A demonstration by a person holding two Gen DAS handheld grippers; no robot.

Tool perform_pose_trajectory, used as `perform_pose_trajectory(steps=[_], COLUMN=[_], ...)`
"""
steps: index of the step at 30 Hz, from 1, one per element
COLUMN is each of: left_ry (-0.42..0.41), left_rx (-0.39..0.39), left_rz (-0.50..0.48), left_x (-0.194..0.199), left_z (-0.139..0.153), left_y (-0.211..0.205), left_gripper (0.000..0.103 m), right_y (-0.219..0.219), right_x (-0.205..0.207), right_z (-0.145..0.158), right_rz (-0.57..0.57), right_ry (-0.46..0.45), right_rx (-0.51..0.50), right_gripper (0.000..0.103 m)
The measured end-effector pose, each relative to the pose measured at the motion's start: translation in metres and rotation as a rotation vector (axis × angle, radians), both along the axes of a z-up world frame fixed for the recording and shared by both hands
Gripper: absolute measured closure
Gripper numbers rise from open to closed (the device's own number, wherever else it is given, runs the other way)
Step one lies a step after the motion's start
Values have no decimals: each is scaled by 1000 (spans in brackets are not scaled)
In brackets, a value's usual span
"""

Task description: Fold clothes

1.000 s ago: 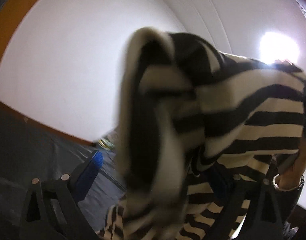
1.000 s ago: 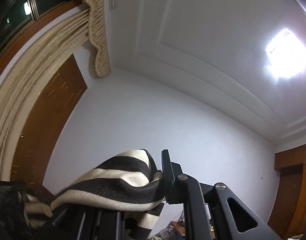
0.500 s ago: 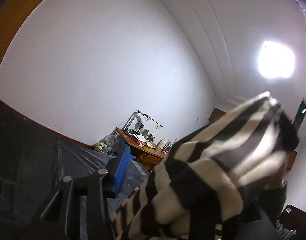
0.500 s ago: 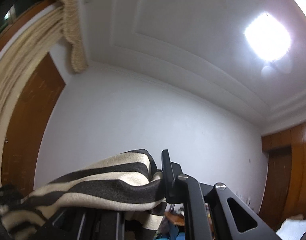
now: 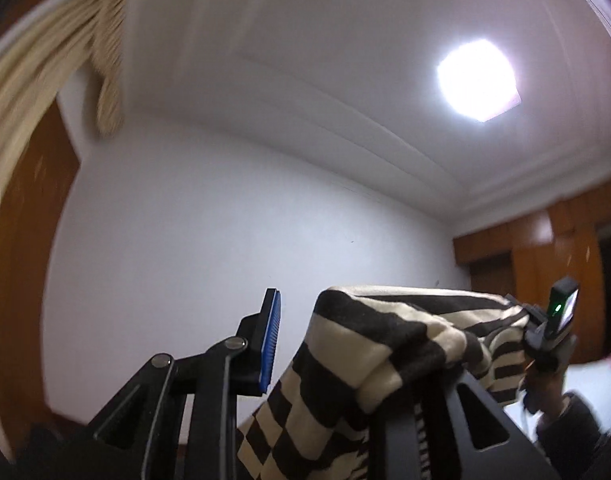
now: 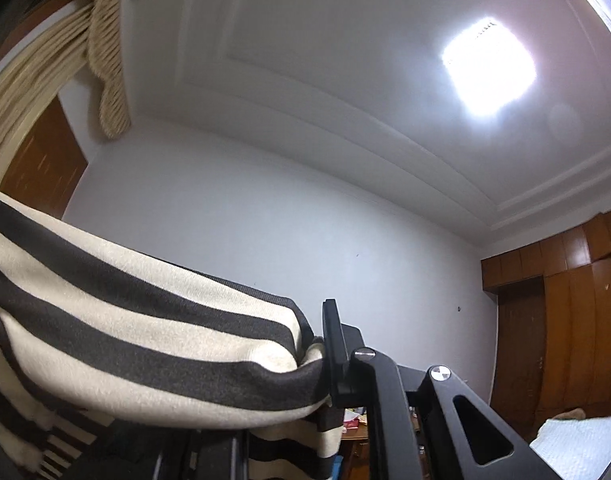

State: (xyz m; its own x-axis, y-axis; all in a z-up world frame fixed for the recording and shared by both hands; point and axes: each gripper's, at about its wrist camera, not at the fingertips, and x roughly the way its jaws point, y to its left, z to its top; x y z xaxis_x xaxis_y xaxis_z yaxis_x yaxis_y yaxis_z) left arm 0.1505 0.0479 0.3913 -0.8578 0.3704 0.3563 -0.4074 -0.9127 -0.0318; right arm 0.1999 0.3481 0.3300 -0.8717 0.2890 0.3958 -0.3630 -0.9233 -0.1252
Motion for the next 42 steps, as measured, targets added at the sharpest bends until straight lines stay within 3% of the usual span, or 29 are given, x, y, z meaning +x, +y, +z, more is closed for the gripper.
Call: perform_pose_trajectory(steps=[4,9,13,17,20,24,28,33,35,38,42], left_ry=[17,47,89,119,21,-227,-466,-709,-786,-897,-1024], left_rx=[-15,-3,3,-28,-63,-132,-179,-237,-256,-272,-304], left_rz=[26,75,101,152,159,173,155,159,167,161,159], left_x=[20,63,122,136,110,46,-34,-128,-160,-188,-249], left_z=[0,-38,-60,-74,-79,-113,-161,-224,-244,-297,-347], left_y=[4,-1,-45,-68,-83,-82,-79,-70,-62,-47,-65], left_gripper=[76,73,58,51,51,51,51,51,51,51,51], right_y=[-3,-19,-35,-34,-39,-44,-39,-27,-25,-18,-21], right_x=[33,73,109,117,91,15,-97,-204,-236,-265,-318], right_z=[-10,-28,-41,-35,-34,-60,-117,-185,-214,-262,-300], right_rz=[-12,1,-23,-24,-22,-9,17,71,92,81,127], right_ry=[115,153,216,215,102,-137,-429,-694,-789,-901,-1062], right_rx=[21,113,184,197,214,227,211,123,99,124,78], right_gripper=[88,88,88,88,88,88,88,88,88,88,88])
